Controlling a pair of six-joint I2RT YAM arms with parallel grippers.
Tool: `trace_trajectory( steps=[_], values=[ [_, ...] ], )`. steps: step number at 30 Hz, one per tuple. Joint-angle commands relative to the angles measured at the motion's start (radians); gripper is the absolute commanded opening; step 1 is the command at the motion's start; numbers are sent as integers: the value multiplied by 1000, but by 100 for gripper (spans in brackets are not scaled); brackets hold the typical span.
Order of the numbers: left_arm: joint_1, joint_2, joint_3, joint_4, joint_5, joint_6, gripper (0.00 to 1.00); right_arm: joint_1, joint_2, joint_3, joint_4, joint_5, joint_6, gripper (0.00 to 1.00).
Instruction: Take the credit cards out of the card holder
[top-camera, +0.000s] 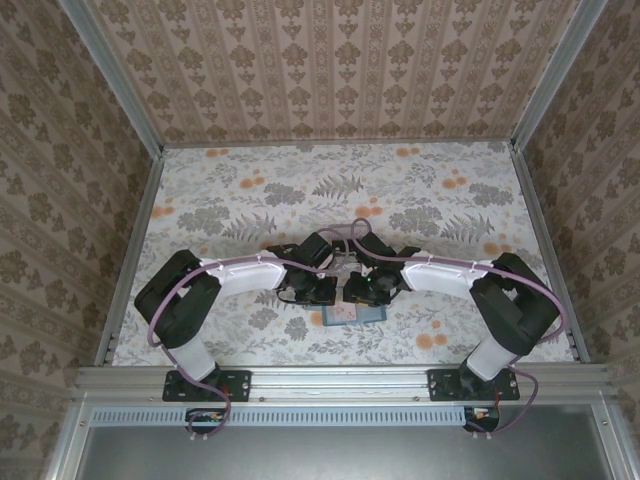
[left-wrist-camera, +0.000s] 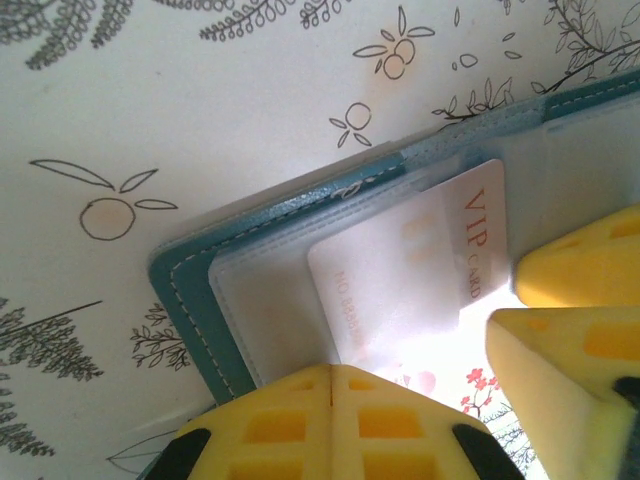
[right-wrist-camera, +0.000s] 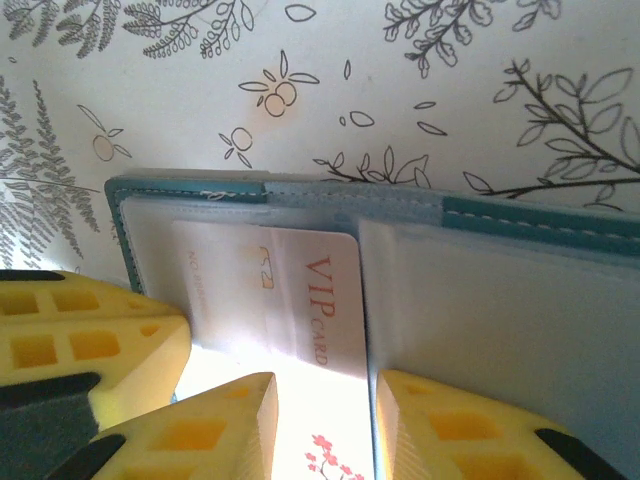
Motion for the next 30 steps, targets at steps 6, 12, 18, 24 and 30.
trace_trajectory(
  steps=[6,12,18,24,30],
  values=[
    [-11,-26,53,-88,-11,12,3,-25,-19,-29,-17,-12,-8,33],
    [-16,5,64,-84,6,15,3,-36,-7,-54,41,-59,-7,31],
    [-16,42,47,-85,-7,18,3,-37,-37,-56,36,-60,-5,30],
    [-16,69,30,-71,-4,17,3,-38,-50,-53,53,-80,-7,30],
    [-14,67,29,-77,-8,20,3,-37,-16,-54,66,-85,-13,29]
  ],
)
